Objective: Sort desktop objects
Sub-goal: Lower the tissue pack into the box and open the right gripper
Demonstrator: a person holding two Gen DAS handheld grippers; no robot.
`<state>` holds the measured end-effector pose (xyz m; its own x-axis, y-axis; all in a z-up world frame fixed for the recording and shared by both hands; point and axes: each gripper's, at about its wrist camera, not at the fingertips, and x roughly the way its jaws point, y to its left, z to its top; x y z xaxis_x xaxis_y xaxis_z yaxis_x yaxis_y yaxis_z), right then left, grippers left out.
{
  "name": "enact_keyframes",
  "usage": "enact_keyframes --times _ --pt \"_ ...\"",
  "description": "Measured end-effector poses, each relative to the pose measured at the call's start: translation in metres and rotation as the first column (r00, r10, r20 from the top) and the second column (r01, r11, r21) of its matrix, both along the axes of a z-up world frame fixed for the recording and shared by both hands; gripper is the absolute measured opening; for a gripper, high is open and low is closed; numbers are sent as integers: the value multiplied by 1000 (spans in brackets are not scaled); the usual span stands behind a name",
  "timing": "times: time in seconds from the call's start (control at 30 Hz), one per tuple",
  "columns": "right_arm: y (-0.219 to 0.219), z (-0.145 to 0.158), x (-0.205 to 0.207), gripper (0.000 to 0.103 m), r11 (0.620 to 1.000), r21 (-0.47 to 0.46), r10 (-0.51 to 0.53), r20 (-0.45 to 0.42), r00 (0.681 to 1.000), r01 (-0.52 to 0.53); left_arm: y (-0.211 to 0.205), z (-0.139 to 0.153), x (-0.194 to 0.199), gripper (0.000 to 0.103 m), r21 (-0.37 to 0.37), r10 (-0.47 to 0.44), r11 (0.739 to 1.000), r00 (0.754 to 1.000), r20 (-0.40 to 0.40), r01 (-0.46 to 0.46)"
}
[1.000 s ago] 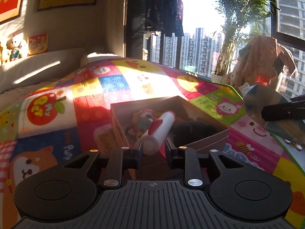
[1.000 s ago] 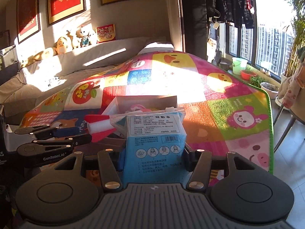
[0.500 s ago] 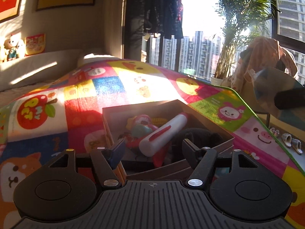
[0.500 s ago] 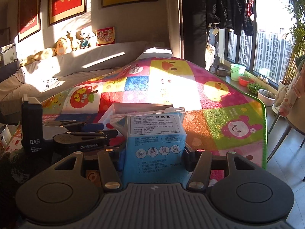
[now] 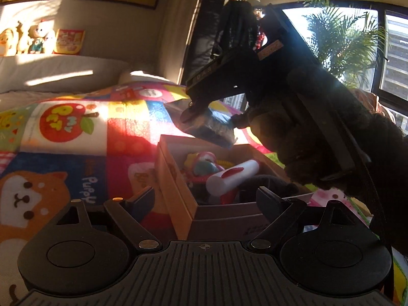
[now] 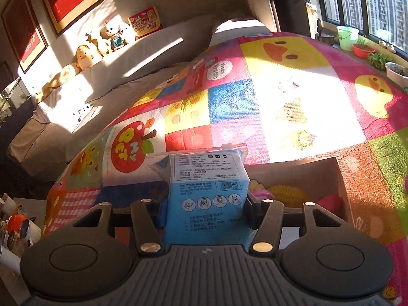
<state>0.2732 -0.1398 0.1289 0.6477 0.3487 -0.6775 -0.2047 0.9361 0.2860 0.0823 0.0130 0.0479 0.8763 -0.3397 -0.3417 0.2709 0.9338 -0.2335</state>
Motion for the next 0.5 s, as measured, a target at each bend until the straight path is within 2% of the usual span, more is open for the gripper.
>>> enact_keyframes --times 0.07,0.17,0.27,0.37,0.43,0.5 --pt "9 -9 14 54 992 -116 -54 14 998 55 5 -2 3 92 -8 25 1000 999 -27 -25" --pt "3 -19 20 54 952 -287 -97 35 995 103 13 0 3 92 -50 41 998 998 -45 -43" --pt "-15 -36 26 54 922 -368 -122 17 992 120 13 3 -2 96 -60 30 998 999 -23 -31" --pt "-19 -51 24 54 939 -335 -89 -8 996 81 8 3 -5 96 -43 7 999 1000 -1 -7" --pt "-12 -52 18 54 965 -260 0 -38 999 -10 5 1 -3 96 -28 6 1000 1000 -7 -6" --pt "-2 -53 13 54 974 -203 84 -78 993 -99 6 -1 -1 96 -33 9 999 1000 -21 -10"
